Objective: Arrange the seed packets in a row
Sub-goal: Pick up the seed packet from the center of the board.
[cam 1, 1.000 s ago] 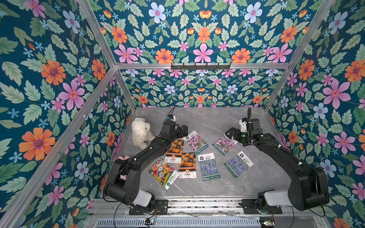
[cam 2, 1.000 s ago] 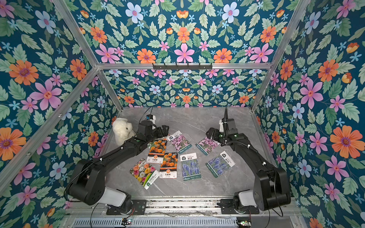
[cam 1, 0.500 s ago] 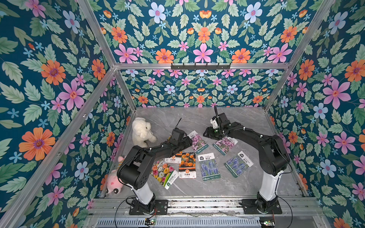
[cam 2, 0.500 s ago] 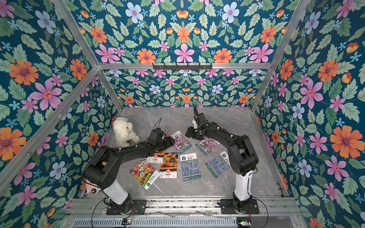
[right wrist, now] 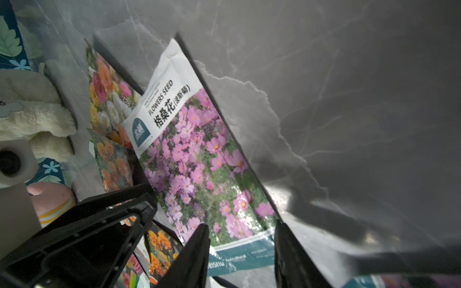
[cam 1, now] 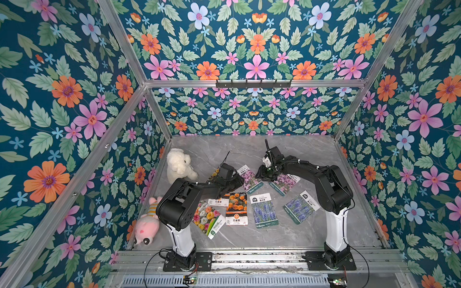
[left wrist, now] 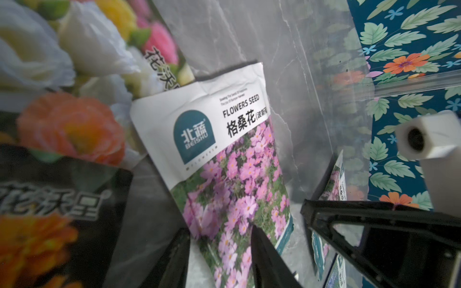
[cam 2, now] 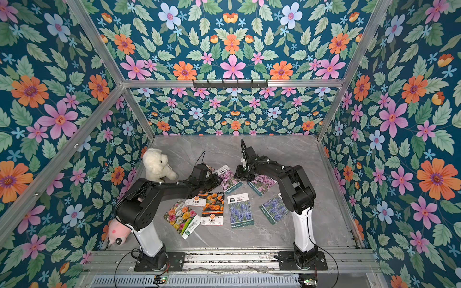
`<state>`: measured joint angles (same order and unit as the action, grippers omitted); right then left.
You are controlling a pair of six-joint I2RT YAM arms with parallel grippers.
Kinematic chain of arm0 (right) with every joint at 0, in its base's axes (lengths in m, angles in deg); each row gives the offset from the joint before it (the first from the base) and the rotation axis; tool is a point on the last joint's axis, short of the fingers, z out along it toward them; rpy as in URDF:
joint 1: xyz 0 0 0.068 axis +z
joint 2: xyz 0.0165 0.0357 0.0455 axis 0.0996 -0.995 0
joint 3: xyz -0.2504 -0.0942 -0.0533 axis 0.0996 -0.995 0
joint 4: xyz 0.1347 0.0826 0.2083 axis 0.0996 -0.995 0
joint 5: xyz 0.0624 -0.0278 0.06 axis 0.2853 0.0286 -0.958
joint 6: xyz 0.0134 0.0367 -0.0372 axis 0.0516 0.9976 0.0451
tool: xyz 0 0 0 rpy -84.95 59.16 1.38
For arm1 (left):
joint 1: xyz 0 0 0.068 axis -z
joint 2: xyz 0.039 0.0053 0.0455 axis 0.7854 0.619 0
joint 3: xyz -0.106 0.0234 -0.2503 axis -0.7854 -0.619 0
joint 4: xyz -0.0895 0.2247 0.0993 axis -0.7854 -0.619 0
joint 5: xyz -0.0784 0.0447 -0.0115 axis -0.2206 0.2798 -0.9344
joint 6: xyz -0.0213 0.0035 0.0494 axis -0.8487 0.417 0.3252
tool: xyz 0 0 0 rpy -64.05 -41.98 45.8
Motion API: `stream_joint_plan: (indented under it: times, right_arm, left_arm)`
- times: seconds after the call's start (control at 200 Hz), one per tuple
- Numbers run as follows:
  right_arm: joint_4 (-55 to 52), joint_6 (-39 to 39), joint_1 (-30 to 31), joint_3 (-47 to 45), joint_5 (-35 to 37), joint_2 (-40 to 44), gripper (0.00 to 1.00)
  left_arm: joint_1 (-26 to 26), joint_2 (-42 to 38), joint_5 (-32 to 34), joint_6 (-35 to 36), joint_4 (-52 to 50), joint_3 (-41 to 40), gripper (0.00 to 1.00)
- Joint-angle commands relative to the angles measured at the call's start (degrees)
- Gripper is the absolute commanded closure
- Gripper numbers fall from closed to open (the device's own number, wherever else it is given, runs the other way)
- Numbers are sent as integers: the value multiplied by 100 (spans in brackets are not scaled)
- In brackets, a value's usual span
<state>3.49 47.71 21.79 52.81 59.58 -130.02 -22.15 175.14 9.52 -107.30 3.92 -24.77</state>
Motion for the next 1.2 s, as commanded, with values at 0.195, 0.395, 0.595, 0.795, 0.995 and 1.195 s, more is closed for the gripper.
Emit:
stream_joint_plan:
  times: [0.195,0.395,0.595,0.795,0.995,1.195]
  right_arm:
    - [-109,107,10,-71,-26,-233,54]
    - [-22,146,11,-181,-120,-260,54]
    - [384,189,-101,-484,-258,283,50]
    - [985,460,-559,-992,-1074,964,30]
    - [1471,702,-758,-1253,-2120,1361,23]
    - [2151,1148,-806,-1451,-2564,1514,27]
  left_arm:
    - [-7,263,-343,26,422,-35,62]
    - [-9,416,-792,290,982,-71,68]
    - [-25,256,-831,756,872,23,94]
    - [-120,-183,-1542,1007,1039,-4,99]
    - [-130,-341,-2507,529,1844,-35,100]
    - [-129,-342,-2894,18,2512,-36,100]
